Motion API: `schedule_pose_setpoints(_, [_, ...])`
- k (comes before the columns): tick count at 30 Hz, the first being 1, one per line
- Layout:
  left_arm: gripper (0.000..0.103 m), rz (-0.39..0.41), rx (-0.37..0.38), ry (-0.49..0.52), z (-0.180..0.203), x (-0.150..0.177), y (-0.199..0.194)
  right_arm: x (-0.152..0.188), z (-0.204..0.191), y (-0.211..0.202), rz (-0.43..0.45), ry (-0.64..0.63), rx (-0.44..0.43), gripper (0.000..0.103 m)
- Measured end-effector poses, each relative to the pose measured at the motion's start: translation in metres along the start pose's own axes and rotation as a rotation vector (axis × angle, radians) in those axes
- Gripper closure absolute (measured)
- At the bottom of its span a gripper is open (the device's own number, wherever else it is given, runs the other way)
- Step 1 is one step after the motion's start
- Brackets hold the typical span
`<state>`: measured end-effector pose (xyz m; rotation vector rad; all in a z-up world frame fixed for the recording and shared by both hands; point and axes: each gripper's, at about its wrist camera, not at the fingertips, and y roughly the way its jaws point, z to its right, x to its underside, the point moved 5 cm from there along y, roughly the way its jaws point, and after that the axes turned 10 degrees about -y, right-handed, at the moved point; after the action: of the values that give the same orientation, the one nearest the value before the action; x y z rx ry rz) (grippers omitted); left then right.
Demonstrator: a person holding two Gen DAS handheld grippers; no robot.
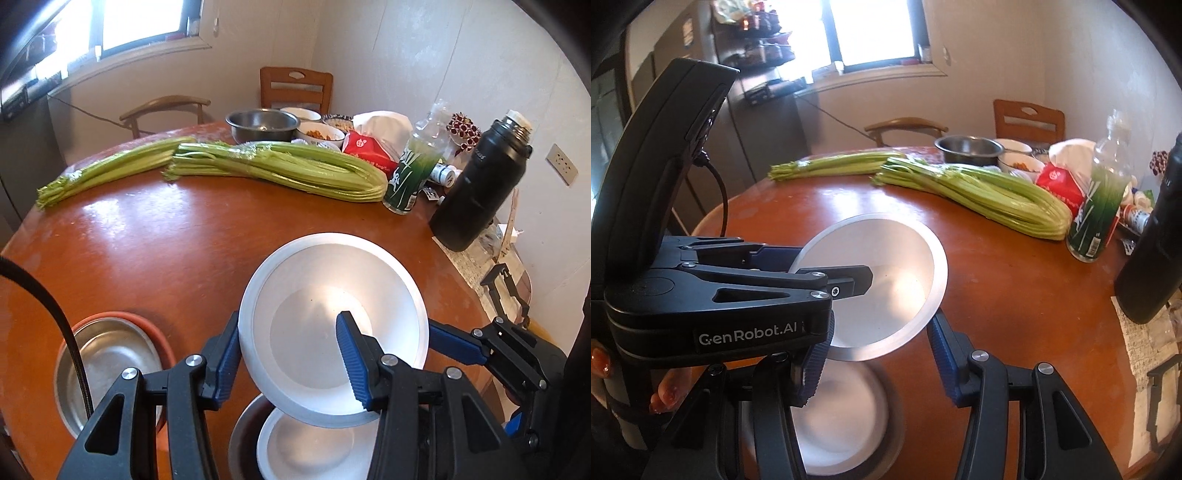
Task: Organize plates and bowls
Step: 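Carry the second paper bowl with the left gripper over the first one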
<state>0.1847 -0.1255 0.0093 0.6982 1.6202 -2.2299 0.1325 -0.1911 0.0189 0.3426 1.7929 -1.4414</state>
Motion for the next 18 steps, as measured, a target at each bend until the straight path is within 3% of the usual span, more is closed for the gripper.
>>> schedule_pose_setpoints(8, [0.053,0.019,0.002,-0.005,-0.010,0.023,-0.027,0.009,-0.028,-0.019,0.019,-0.022,-0.016,0.049])
schedule_pose_setpoints(18, [0.053,0.002,-0.006,0.006,-0.010,0.050,-0.035,0.030,-0.041,-0.027,0.005,-0.026,-0.032,0.049])
